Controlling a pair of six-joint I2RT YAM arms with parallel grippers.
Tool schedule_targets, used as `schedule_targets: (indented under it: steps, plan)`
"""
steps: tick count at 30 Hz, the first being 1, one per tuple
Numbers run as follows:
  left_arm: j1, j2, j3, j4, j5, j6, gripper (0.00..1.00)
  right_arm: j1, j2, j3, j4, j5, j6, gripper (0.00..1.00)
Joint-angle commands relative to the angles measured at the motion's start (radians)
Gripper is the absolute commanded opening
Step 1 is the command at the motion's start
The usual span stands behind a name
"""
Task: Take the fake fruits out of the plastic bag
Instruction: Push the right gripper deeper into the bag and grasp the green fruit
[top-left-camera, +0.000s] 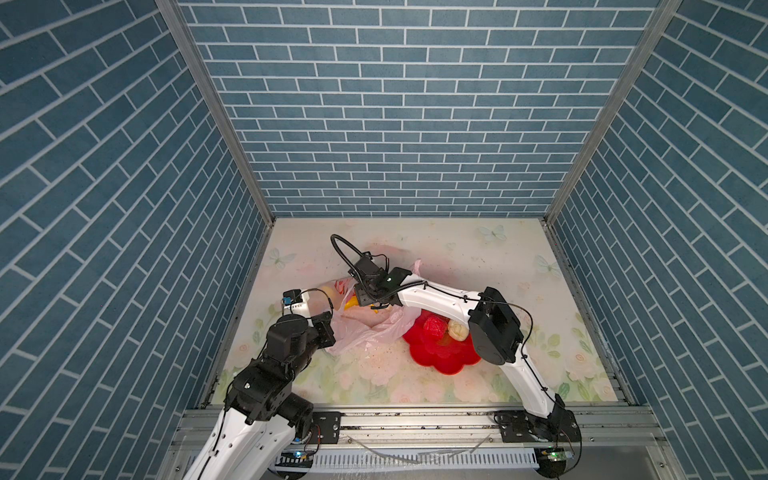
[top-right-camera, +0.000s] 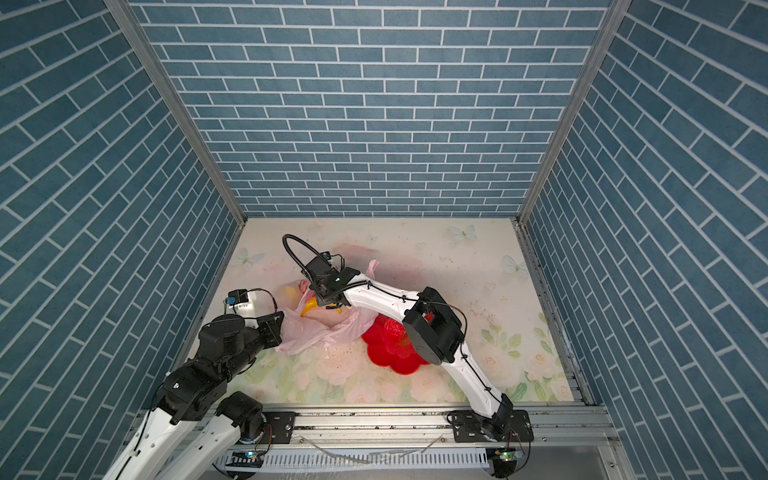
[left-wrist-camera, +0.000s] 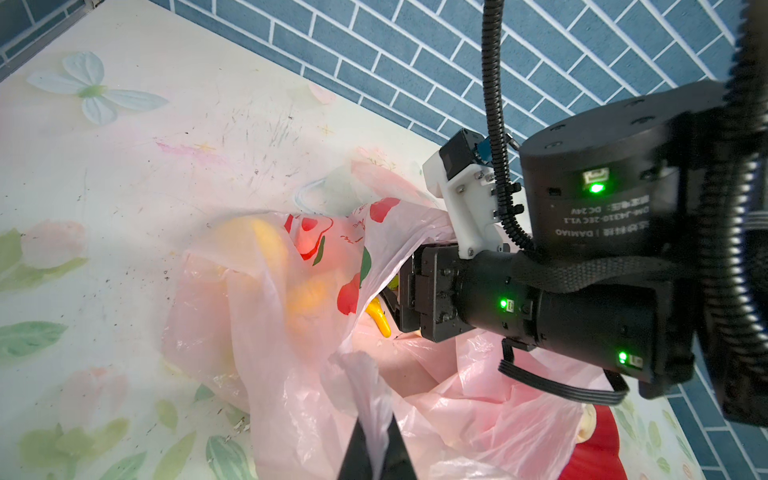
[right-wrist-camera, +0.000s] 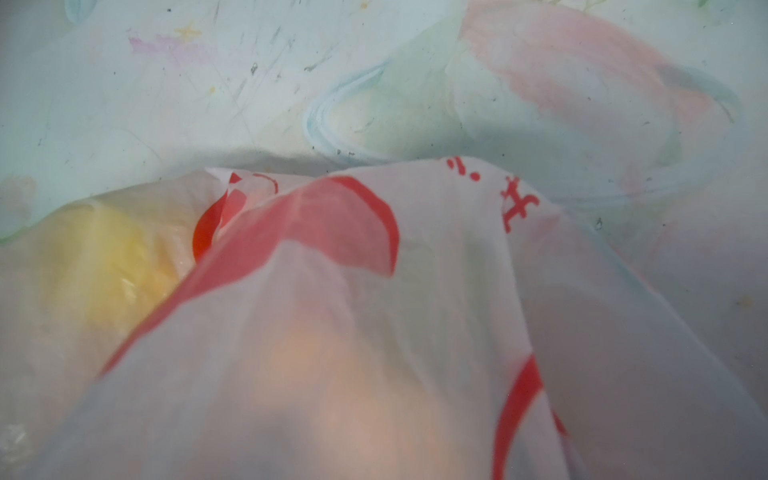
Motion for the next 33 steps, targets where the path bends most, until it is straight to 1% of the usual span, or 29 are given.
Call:
schedule_targets:
  steps: [1, 5, 10, 23, 27, 33]
  plan:
    - [0.005, -0.009, -0.017, -0.003, 0.013, -0.004, 0.07, -0.005, 0.038, 0.047, 0.019, 0.071, 0.047, 0.69]
    - [0.004, -0.011, -0.019, -0.002, 0.016, -0.006, 0.07, -0.012, 0.049, 0.044, 0.031, 0.093, 0.072, 0.71]
    - [0.004, -0.014, -0.025, -0.009, 0.022, -0.007, 0.07, -0.02, 0.058, 0.024, 0.082, 0.082, 0.098, 0.74]
    - [0.004, -0.025, -0.03, -0.031, 0.028, -0.006, 0.07, -0.038, 0.105, 0.022, 0.141, 0.09, 0.142, 0.76]
    - [0.004, -0.025, -0.035, -0.032, 0.027, -0.008, 0.07, -0.04, 0.12, 0.025, 0.155, 0.097, 0.152, 0.73]
    - [0.005, -0.025, -0.034, -0.035, 0.024, -0.007, 0.07, -0.046, 0.13, 0.026, 0.162, 0.09, 0.158, 0.65]
